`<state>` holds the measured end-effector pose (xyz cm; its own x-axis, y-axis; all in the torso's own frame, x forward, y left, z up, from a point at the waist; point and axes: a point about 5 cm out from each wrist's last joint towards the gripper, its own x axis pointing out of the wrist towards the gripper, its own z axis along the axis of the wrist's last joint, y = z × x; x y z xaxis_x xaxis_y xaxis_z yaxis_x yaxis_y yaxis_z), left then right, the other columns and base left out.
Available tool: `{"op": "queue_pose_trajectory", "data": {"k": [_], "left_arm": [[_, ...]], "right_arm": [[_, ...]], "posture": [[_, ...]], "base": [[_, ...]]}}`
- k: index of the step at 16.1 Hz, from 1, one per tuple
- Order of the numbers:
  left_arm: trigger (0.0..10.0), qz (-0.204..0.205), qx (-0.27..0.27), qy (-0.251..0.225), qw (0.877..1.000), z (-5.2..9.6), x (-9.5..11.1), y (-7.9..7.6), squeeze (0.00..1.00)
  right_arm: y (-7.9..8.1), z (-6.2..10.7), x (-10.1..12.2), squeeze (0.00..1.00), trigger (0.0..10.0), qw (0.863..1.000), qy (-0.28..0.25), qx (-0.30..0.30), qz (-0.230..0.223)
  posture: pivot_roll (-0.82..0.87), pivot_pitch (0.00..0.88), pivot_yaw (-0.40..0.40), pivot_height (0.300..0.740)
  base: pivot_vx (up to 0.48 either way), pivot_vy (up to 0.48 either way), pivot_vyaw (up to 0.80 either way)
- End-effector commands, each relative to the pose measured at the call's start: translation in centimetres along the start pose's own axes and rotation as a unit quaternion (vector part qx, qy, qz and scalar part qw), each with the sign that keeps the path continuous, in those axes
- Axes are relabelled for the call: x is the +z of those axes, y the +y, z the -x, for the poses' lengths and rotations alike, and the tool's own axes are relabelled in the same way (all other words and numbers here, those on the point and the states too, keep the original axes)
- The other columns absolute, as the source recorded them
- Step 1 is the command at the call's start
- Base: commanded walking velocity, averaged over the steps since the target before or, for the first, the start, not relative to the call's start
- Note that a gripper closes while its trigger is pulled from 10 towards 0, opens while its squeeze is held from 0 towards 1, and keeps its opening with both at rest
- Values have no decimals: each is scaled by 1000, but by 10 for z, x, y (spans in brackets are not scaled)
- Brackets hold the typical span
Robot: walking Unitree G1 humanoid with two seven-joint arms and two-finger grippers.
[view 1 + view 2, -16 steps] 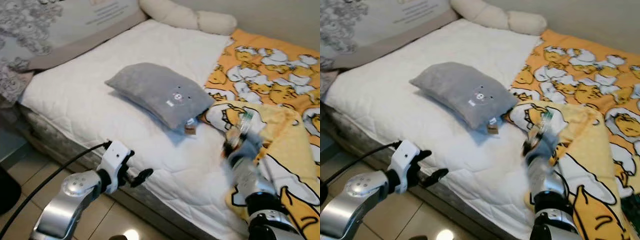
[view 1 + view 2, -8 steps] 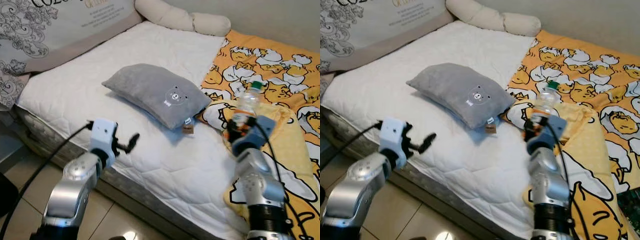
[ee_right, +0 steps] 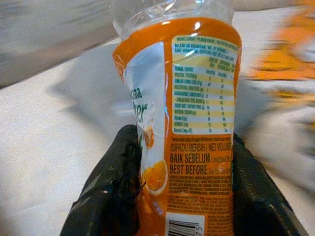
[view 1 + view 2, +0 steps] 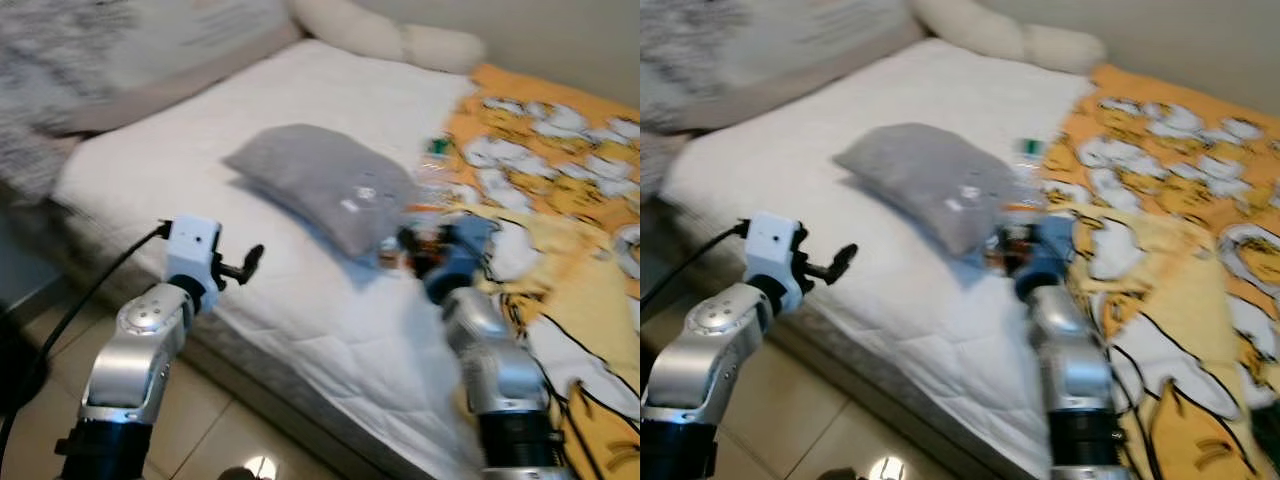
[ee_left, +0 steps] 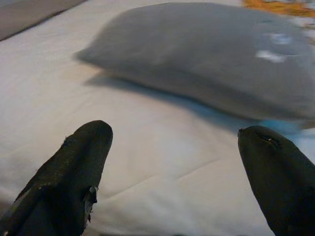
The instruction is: Clean up the room
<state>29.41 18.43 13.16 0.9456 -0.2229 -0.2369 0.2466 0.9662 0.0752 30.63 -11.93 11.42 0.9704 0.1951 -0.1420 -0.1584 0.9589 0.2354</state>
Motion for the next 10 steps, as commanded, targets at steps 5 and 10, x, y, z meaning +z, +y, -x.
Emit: {"op": "queue_pose_trajectory", "data": {"k": [5, 10], "left_arm": [[10000, -9, 19, -6, 1000, -2, 4, 8, 0], [10000, -14, 36, 1, 999, 3, -1, 7, 0]], "right_arm": [[4, 1, -15, 0, 10000, 998, 51, 28, 32], [-10, 8, -17, 0, 10000, 998, 62, 15, 14]], "posture": [[89, 0, -23, 740], [92, 0, -38, 740]], "base": [[0, 0, 763], [0, 0, 761]]}}
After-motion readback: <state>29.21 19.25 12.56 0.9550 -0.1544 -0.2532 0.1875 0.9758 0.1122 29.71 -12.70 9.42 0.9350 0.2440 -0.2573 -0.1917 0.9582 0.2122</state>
